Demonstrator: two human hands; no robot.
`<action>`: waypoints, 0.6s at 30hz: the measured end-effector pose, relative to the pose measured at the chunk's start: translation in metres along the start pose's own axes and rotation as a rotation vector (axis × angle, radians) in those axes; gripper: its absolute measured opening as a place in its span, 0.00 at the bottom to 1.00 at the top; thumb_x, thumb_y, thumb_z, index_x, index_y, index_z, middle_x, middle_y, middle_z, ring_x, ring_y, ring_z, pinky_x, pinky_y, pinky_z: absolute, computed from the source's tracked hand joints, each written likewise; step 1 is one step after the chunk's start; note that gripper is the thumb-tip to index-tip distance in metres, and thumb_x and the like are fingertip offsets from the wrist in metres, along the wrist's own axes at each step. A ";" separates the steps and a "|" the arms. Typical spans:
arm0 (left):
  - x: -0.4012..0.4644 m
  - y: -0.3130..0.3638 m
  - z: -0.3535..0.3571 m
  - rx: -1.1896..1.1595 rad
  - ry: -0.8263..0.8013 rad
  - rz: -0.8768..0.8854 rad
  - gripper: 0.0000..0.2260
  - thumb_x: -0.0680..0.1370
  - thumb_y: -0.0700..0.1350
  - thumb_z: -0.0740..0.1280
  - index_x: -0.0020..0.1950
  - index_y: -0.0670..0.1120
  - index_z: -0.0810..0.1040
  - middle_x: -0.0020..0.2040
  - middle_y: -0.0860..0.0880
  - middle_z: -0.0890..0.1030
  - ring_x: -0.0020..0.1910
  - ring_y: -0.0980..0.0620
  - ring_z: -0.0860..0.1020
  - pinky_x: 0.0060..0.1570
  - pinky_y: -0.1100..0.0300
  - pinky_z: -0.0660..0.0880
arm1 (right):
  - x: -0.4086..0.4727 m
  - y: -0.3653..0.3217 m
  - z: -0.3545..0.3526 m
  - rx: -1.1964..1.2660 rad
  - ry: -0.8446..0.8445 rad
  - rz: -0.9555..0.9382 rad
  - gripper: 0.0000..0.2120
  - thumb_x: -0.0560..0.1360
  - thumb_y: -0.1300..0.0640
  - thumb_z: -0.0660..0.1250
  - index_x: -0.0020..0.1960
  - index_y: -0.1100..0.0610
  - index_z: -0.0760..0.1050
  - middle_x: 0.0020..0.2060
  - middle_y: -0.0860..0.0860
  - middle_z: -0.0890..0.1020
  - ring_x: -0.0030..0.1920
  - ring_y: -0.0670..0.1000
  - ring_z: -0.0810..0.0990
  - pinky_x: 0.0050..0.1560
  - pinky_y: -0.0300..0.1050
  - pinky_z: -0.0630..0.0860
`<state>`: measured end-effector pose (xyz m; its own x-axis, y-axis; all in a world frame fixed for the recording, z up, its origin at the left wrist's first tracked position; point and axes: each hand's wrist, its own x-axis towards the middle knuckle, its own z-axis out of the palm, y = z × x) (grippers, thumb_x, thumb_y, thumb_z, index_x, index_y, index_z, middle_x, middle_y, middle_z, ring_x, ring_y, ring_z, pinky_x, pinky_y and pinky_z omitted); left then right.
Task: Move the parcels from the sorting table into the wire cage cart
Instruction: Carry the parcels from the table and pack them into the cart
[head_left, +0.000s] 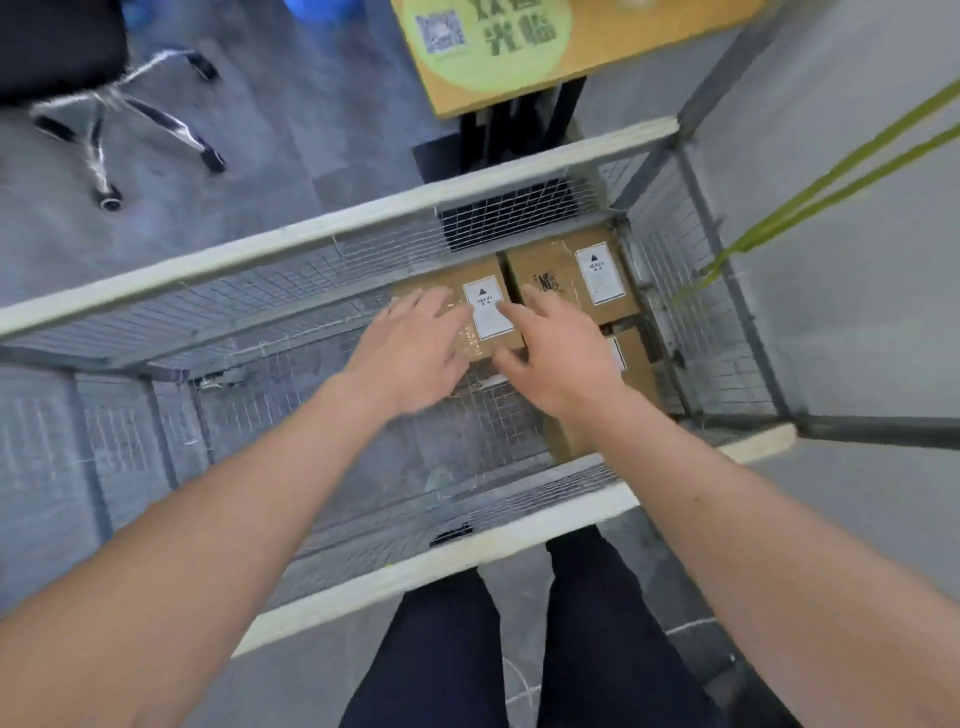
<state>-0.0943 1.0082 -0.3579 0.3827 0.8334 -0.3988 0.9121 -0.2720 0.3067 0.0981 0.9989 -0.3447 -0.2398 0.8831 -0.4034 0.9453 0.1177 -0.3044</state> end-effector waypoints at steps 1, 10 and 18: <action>-0.008 0.008 -0.011 0.003 0.007 0.018 0.26 0.83 0.54 0.61 0.81 0.50 0.64 0.80 0.43 0.64 0.79 0.40 0.62 0.77 0.40 0.61 | -0.013 -0.005 -0.013 0.016 0.016 0.012 0.27 0.83 0.44 0.60 0.80 0.50 0.65 0.80 0.58 0.64 0.79 0.62 0.63 0.77 0.60 0.63; -0.067 0.100 -0.100 0.106 0.033 0.128 0.26 0.84 0.56 0.59 0.82 0.52 0.62 0.82 0.46 0.61 0.79 0.42 0.61 0.76 0.44 0.64 | -0.121 -0.014 -0.112 0.038 0.154 0.102 0.27 0.83 0.41 0.59 0.78 0.49 0.68 0.79 0.56 0.66 0.77 0.59 0.66 0.73 0.58 0.69; -0.090 0.190 -0.139 0.201 0.077 0.239 0.27 0.84 0.58 0.58 0.82 0.51 0.62 0.81 0.46 0.64 0.79 0.41 0.62 0.76 0.43 0.64 | -0.213 0.028 -0.159 0.049 0.294 0.182 0.27 0.83 0.38 0.56 0.79 0.47 0.67 0.80 0.57 0.65 0.78 0.59 0.65 0.76 0.57 0.65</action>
<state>0.0236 0.9481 -0.1437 0.5839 0.7667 -0.2669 0.8118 -0.5475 0.2033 0.2104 0.8865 -0.1300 0.0123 0.9815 -0.1909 0.9532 -0.0692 -0.2942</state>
